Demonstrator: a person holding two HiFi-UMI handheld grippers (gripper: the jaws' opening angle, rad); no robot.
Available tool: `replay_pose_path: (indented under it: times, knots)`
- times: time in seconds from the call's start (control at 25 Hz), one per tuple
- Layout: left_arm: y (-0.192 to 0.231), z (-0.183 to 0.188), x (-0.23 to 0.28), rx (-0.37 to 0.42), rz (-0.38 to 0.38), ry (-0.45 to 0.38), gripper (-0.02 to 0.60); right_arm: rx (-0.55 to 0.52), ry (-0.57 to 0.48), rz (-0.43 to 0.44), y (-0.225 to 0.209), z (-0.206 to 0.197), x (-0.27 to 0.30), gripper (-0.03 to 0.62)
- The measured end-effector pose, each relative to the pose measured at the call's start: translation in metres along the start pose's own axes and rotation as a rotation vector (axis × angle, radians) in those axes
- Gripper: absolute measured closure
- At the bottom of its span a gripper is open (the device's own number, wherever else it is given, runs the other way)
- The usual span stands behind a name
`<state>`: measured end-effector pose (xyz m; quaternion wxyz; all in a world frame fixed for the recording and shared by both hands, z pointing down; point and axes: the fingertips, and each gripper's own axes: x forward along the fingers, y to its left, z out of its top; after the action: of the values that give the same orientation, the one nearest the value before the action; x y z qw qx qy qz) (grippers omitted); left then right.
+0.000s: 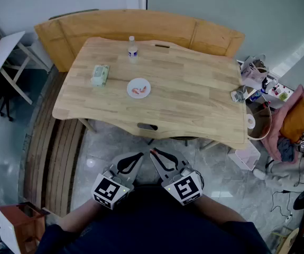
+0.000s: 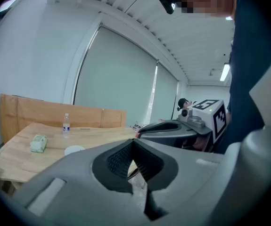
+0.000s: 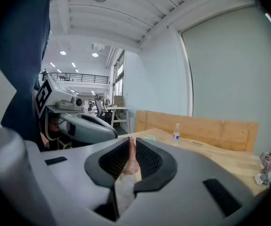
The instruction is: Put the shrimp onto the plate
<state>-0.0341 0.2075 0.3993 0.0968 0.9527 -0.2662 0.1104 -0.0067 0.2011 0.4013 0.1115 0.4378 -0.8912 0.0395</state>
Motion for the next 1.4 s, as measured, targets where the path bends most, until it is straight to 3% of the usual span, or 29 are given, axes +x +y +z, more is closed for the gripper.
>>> replay_pose_path:
  times: [0.76,1.4]
  knots:
    - [-0.006,0.005,0.003,0.007,0.020,0.005,0.577,0.022,-0.020,0.029,-0.006,0.005,-0.005,0.543]
    - [-0.022,0.000,0.028,-0.024,0.153,-0.008,0.577,0.010,-0.046,0.129,-0.036,-0.011,-0.020,0.543]
